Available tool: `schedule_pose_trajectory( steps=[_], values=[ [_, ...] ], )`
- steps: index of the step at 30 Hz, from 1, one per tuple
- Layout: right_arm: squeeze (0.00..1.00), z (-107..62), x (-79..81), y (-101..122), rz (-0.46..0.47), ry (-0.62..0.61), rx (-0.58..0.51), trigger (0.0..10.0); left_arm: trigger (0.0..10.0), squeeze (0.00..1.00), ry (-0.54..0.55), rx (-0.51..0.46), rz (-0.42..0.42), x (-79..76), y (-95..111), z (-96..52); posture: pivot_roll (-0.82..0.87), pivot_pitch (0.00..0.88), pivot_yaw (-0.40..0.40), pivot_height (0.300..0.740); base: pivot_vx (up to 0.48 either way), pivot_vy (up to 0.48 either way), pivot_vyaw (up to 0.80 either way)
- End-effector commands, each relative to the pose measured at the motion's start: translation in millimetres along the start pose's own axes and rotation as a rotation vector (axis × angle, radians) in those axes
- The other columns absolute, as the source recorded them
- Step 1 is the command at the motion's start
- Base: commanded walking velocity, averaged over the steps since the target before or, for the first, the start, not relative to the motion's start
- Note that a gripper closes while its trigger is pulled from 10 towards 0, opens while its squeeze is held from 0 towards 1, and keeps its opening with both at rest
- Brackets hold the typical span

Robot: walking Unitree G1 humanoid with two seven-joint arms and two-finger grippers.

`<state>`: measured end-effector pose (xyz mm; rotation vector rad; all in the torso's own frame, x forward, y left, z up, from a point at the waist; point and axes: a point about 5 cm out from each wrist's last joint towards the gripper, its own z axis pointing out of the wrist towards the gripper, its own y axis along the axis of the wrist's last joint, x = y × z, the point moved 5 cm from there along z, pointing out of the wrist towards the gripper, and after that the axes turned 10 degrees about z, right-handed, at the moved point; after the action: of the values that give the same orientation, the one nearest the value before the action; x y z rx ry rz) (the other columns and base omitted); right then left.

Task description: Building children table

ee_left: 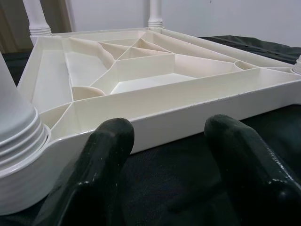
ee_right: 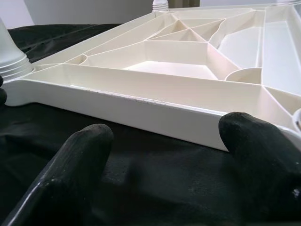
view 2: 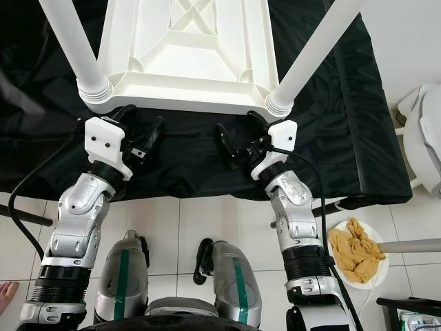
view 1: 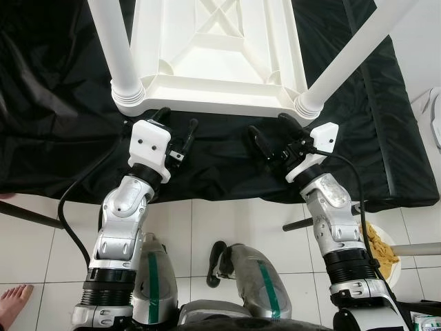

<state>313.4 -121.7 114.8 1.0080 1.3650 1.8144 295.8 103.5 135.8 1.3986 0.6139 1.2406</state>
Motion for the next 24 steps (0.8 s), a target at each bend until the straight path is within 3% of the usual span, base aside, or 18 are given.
schedule_pose_trajectory(
  steps=[1, 10, 24],
  values=[
    [0.0, -5.1, -9.9, -2, -0.01, -0.04, 0.005, 10.0, 10.0, 0.0, 0.131, 0.037, -0.002, 10.3, -7, -3.1, 0.13, 0.082, -0.108, 0.74, 0.0, 0.0, 0.0],
    [0.0, 3.0, -9.2, -5, -0.009, -0.054, -0.002, 10.0, 10.0, 0.0, 0.127, 0.016, 0.026, 16.5, -6, 8.7, 0.13, 0.03, -0.095, 0.74, 0.0, 0.0, 0.0],
    [0.0, 11.7, -6.3, -5, -0.027, -0.03, 0.004, 10.0, 10.0, 0.0, 0.149, 0.008, 0.026, 19.9, -7, 10.6, 0.14, 0.008, -0.106, 0.74, 0.0, 0.0, 0.0]
  ],
)
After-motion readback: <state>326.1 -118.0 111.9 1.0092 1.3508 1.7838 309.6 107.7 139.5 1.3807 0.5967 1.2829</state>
